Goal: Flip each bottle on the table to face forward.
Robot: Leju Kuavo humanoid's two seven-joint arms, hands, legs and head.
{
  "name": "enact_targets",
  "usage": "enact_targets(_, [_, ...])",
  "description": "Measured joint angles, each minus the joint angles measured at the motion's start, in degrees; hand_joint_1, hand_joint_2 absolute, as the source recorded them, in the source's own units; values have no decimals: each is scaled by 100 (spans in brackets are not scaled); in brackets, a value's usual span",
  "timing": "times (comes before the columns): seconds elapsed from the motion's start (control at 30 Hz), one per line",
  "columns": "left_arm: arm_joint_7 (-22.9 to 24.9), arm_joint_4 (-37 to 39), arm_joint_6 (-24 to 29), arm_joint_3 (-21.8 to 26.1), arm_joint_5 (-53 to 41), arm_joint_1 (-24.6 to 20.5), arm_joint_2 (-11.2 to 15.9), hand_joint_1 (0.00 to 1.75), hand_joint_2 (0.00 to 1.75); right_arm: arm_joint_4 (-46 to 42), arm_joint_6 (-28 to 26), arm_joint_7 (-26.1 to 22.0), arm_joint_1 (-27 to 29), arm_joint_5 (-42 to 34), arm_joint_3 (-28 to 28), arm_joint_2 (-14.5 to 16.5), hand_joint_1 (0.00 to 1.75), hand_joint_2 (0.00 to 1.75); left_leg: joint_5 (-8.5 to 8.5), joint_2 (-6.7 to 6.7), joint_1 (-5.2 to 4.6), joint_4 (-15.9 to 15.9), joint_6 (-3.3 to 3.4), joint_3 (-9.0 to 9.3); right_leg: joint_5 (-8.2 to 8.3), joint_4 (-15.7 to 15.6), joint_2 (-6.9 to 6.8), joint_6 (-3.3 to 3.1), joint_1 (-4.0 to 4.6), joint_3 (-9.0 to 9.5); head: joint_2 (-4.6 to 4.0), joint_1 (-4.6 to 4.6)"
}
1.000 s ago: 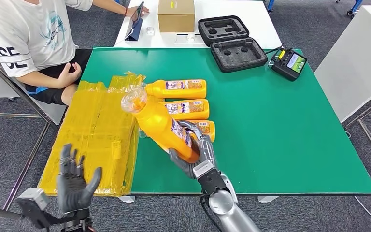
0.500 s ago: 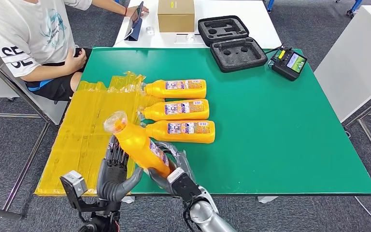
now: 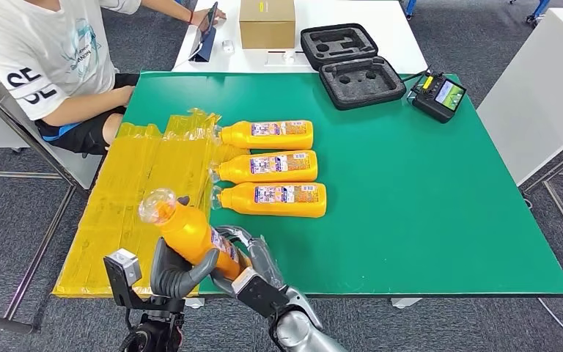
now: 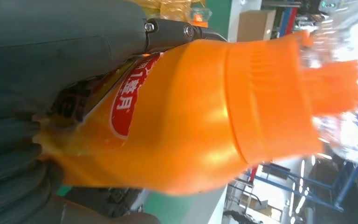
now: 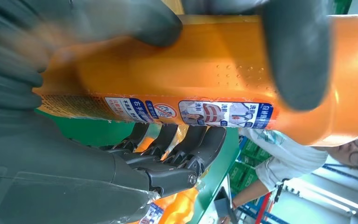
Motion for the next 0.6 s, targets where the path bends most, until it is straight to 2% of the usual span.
enact_targets(0.13, [-3, 114, 59, 15, 52, -24, 2, 1, 175, -1, 9, 30, -1, 59, 65, 0, 175, 175, 0, 0, 0, 0, 0, 0, 0, 0, 0, 0, -1, 0, 0, 1])
enact_targets(0.27, [-48, 176, 69, 38, 140, -34, 16, 171, 175, -1, 22, 87, -14, 122, 111, 0, 175, 175, 0, 0, 0, 0, 0, 0, 0, 0, 0, 0, -1, 0, 0, 0])
enact_targets(0.3, [-67, 181, 70, 51, 174, -33, 17, 175, 175, -1, 25, 104, -25, 145, 123, 1, 175, 175, 0, 0, 0, 0, 0, 0, 0, 0, 0, 0, -1, 0, 0, 0])
enact_targets(0.6, [-313, 123, 155, 139, 433, 20, 15, 175, 175, 31, 89, 213, -159, 301, 186, 28, 175, 175, 1, 1, 0, 0, -1, 0, 0, 0, 0, 0, 0, 0, 0, 0])
